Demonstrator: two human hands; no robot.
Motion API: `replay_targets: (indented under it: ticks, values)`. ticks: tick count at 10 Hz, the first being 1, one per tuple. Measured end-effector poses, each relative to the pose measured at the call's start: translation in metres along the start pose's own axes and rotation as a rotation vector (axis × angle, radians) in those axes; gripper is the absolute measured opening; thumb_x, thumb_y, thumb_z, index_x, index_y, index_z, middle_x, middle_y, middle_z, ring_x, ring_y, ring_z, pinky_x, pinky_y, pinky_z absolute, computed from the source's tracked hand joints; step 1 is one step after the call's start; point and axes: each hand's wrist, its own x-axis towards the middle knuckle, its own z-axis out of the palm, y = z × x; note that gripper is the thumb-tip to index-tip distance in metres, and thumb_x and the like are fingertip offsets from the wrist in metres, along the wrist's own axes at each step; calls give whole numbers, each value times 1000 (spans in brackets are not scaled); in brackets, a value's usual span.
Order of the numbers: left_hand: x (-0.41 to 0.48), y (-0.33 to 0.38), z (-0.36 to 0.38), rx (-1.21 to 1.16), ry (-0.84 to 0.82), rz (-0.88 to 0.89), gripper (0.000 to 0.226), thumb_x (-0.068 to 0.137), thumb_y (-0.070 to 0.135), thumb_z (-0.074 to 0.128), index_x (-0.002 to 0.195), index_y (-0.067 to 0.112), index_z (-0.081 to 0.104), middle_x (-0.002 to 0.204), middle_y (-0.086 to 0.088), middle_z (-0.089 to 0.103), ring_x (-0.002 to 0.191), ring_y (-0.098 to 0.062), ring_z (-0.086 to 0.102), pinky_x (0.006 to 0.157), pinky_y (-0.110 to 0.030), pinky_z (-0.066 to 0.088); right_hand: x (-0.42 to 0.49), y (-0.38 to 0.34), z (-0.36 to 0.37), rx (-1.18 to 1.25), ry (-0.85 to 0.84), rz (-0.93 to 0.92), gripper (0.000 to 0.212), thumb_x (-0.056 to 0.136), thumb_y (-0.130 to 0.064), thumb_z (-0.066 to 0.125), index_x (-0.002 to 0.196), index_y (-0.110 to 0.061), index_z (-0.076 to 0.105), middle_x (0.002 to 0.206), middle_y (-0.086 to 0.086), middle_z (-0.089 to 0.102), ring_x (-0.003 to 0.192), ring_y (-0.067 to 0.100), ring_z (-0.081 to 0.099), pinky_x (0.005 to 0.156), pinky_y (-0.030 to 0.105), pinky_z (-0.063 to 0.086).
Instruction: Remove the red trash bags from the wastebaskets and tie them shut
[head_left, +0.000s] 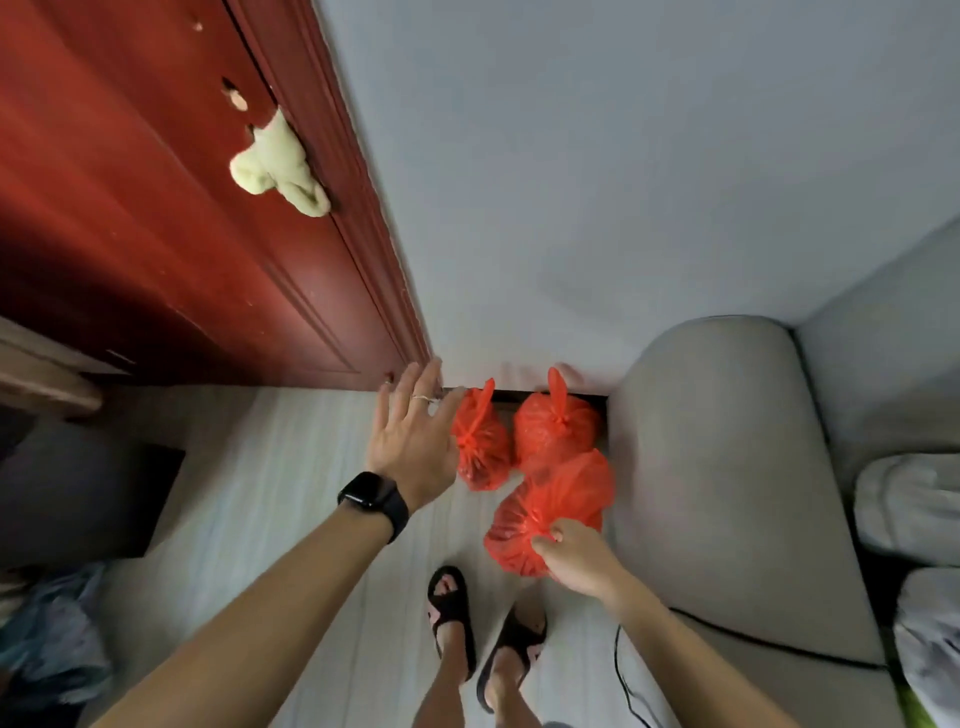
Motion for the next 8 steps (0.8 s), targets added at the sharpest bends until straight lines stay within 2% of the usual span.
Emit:
replay_targets:
  ticks: [1,2,3,4,5,6,7,8]
  values:
    - [58,5,38,64,7,59,63,87,25,57,146,33,36,164,-5,7,150,-35,8,117,-62,12,55,23,-8,59,-1,80,22,96,-34,47,76,-24,47,97,7,63,105,33,65,85,35,47]
    - [121,5,71,141,80,108,72,89,33,52,153,38,19,164,-3,-10,150,-35,-6,117,-62,5,114,38,-11,203,36,165,23,93,-33,54,74,-20,49,89,7,67,89,30,70,73,34,50]
    - [173,-1,101,151,153,106,86,84,27,57,154,38,8,164,-2,-15,150,-36,-9,117,-63,5,180,54,-7,366,114,249,21,89,-27,59,73,-16,52,76,10,65,71,27,66,62,36,52]
    - [205,-10,137,193,172,102,94,82,26,59,155,37,1,163,-3,-18,149,-37,-11,117,-64,4,264,87,23,383,119,267,18,80,-32,59,70,-18,55,83,14,65,82,35,63,83,47,54]
    - [220,-22,161,187,188,88,98,80,26,61,155,36,-2,163,-3,-19,149,-39,-12,117,-64,3,283,67,26,364,110,262,29,90,-29,60,63,-23,50,77,7,53,83,23,48,80,41,46]
    - [233,-32,179,218,180,80,98,81,30,60,155,37,-4,163,-3,-19,148,-42,-12,115,-66,3,303,57,29,295,88,251,27,97,-30,57,91,-8,72,97,15,71,103,32,62,92,38,44]
    - [246,-45,185,211,167,29,99,80,35,58,154,35,-8,162,-2,-21,147,-45,-10,113,-69,4,310,62,33,146,84,293,40,98,-32,50,123,-4,65,131,19,64,123,36,57,94,31,43]
    - [247,-57,185,271,152,51,103,79,31,61,154,34,-9,162,-2,-22,147,-47,-8,113,-69,8,303,70,35,38,65,302,38,92,-27,47,117,-4,66,123,19,68,115,37,62,86,31,45]
